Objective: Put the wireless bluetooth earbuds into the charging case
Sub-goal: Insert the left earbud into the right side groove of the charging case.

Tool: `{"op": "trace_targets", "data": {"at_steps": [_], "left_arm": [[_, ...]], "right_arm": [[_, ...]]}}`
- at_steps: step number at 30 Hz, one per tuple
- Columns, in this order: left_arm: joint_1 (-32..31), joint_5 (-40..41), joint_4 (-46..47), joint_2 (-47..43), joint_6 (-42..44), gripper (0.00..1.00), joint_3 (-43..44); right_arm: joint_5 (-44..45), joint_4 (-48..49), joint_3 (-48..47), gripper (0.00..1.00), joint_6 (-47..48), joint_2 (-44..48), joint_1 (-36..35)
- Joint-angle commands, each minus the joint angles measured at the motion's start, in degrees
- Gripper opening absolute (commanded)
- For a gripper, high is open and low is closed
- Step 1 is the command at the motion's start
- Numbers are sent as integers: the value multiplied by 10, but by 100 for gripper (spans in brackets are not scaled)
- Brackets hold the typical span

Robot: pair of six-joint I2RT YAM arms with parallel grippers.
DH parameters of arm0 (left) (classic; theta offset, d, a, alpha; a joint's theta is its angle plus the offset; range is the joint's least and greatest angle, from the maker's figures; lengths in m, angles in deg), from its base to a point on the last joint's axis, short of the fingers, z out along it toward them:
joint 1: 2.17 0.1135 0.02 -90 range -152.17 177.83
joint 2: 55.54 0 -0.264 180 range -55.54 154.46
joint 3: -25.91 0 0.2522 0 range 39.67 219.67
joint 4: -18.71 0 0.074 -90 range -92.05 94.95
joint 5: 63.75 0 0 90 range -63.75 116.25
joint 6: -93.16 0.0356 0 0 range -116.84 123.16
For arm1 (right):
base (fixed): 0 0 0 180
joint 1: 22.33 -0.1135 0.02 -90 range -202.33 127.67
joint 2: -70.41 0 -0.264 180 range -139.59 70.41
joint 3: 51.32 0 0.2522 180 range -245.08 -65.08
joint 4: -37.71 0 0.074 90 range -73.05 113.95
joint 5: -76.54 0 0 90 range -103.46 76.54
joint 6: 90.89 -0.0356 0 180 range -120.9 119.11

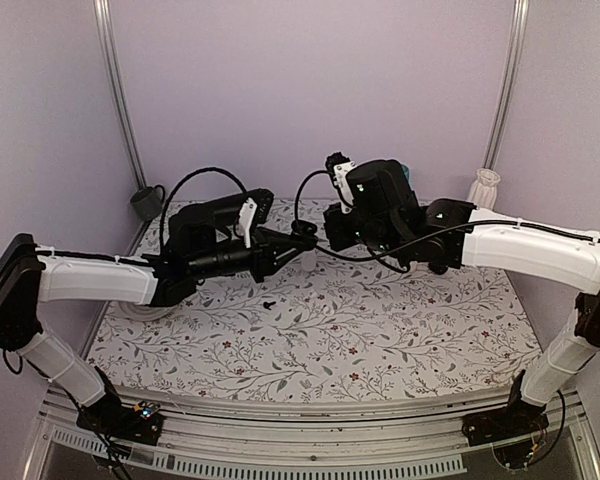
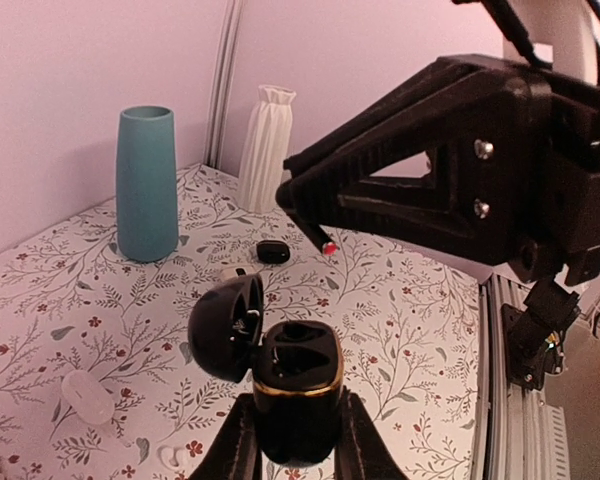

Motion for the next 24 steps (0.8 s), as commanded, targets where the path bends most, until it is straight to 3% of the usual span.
{"op": "trace_targets", "data": {"at_steps": [1,24], "left_arm": [[-8,11,12,8,3,0,22],[-17,-23,12,9,5,0,51]], "right_arm": [[10,34,22,7,19,36,-2],[56,67,41,7,79,16,-37]]}}
